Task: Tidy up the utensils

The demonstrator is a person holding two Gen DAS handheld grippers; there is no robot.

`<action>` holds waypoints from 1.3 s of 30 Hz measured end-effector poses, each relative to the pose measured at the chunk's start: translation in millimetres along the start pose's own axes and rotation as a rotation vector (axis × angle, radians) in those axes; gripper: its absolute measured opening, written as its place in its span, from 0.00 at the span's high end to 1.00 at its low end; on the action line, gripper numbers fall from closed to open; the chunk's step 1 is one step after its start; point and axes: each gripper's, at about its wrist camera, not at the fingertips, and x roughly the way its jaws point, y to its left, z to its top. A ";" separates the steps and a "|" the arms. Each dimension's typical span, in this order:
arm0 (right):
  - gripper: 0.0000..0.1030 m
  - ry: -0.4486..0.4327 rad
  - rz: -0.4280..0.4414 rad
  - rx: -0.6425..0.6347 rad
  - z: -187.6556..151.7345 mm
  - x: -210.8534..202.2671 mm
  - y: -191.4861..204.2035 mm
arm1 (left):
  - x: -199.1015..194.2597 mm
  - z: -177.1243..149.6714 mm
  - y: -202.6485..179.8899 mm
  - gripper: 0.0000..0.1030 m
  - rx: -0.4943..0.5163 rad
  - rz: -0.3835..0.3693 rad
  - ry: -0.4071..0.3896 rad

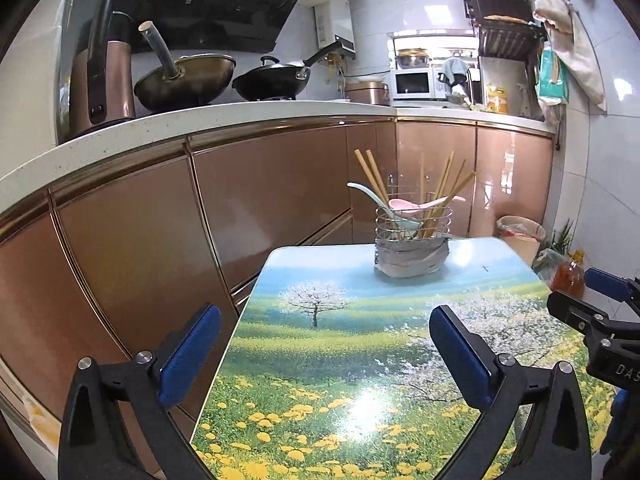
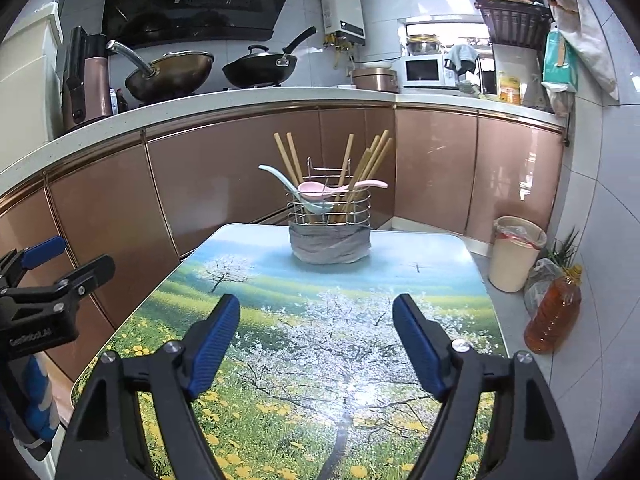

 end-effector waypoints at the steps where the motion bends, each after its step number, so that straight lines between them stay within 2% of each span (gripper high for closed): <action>1: 0.24 -0.005 -0.004 -0.001 -0.1 -2.1 0.7 | -1.4 0.0 0.6 0.00 -0.001 -0.001 -0.001; 18: 0.23 -0.065 -0.053 -0.015 2.3 -22.9 7.4 | -18.2 0.3 7.6 0.00 -0.014 -0.003 -0.016; 39: 0.23 -0.064 -0.078 -0.029 -0.5 -24.1 6.0 | -13.9 -0.2 8.8 0.00 -0.035 -0.030 -0.007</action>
